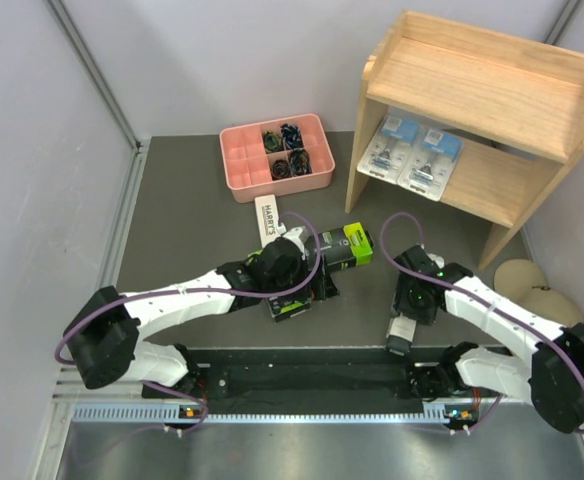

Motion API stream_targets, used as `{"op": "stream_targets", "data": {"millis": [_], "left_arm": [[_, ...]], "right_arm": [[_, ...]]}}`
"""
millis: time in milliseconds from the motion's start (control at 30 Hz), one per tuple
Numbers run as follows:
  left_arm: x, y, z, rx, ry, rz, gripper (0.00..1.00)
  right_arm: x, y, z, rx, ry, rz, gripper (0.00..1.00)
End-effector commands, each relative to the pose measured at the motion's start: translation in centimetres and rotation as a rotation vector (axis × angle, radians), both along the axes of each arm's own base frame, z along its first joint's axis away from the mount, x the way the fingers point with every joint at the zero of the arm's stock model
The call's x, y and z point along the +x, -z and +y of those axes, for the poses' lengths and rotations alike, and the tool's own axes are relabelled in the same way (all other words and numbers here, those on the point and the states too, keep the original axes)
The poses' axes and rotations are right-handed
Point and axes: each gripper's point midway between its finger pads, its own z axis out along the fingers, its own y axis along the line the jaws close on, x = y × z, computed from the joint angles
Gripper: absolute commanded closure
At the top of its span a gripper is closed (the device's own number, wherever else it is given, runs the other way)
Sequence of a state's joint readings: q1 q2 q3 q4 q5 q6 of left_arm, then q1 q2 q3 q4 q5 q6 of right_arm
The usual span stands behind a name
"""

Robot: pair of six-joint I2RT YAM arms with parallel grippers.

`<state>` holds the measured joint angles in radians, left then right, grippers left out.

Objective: Place and organize the shaving razors onto the shelf

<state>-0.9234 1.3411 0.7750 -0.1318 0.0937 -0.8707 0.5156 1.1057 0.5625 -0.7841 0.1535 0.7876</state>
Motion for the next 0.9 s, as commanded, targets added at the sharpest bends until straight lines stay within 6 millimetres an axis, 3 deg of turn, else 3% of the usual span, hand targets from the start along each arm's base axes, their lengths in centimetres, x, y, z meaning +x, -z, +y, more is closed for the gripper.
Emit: {"op": "stream_targets", "data": {"millis": [0, 300, 533, 667, 800, 867], "left_arm": [[0.0, -2.2, -0.6, -0.075, 0.007, -0.036, 0.01], [-0.2, -4.9, -1.2, -0.155, 0.037, -0.087, 0.01], [0.3, -7.6, -2.3, -0.15, 0.031, -0.213, 0.01], [-0.6, -8.9, -4.6, -0.15, 0.084, -0.291, 0.01], [-1.3, -11.0, -7.3, -0.257, 0.12, -0.36, 0.01], [-1.8, -10.6, -8.3, -0.273, 0.138, -0.359, 0.01]], "right_arm": [[1.1, -1.8, 0.8, 0.067, -0.012, -0.093, 0.73], [2.4, -7.4, 1.5, 0.187, 0.027, -0.298, 0.75], [2.7, -11.6, 1.0, 0.318, 0.166, -0.479, 0.75], [2.6, -14.0, 0.4, 0.404, 0.264, -0.58, 0.76], [2.2, -14.9, -0.5, 0.436, 0.325, -0.633, 0.76], [2.0, -15.1, -0.8, 0.443, 0.341, -0.642, 0.76]]}}
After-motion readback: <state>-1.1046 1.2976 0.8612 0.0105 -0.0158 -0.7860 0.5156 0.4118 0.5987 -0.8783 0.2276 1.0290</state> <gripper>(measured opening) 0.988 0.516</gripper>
